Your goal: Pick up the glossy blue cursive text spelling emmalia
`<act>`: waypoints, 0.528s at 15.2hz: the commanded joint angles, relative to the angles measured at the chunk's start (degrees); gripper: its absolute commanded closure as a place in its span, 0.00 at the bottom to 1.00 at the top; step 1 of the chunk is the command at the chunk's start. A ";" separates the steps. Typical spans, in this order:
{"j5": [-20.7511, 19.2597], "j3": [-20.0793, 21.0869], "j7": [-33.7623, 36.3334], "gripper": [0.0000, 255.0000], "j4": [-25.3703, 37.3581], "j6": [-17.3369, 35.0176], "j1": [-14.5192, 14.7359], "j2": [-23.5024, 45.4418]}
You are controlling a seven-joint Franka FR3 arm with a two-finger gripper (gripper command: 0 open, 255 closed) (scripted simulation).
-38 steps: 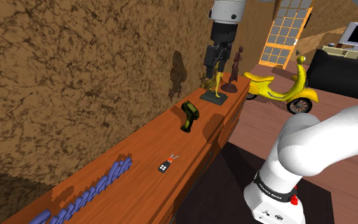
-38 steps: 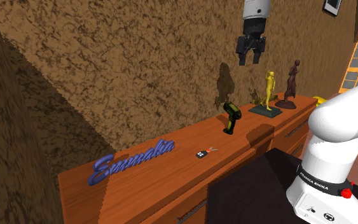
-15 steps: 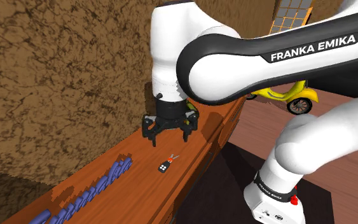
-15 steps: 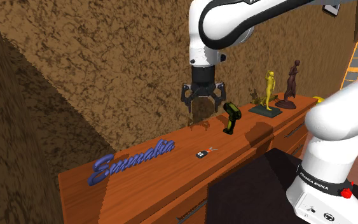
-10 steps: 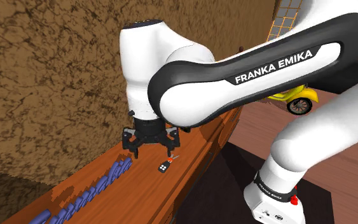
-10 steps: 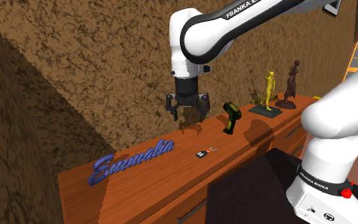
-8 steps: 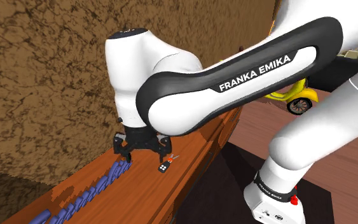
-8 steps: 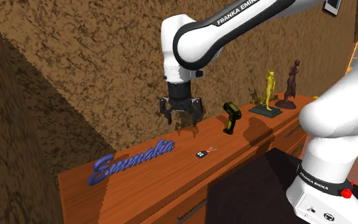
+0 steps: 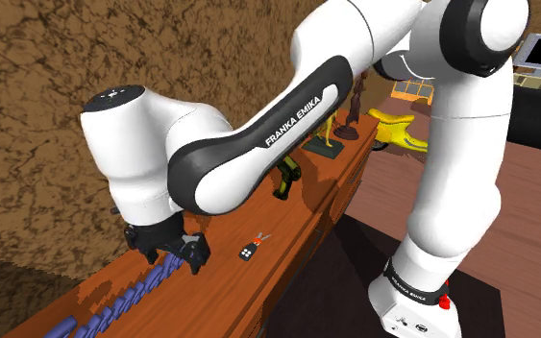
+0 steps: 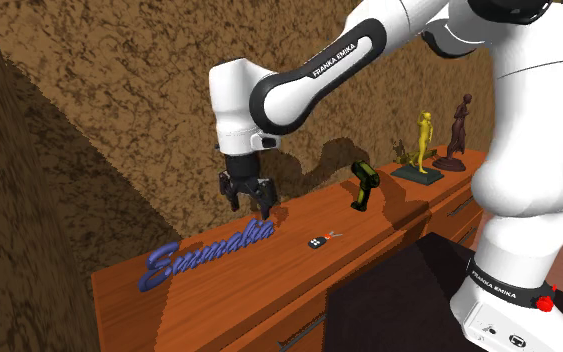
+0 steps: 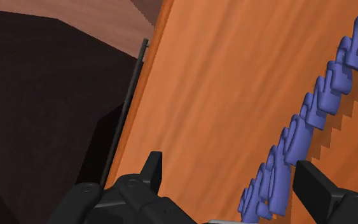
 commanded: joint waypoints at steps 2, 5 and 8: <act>-6.55 -7.64 9.27 0.00 7.17 -1.67 9.47 8.53; -9.91 -13.05 15.09 0.00 14.88 -3.41 16.00 15.33; -12.00 -17.48 19.52 0.00 23.29 -5.24 21.39 21.74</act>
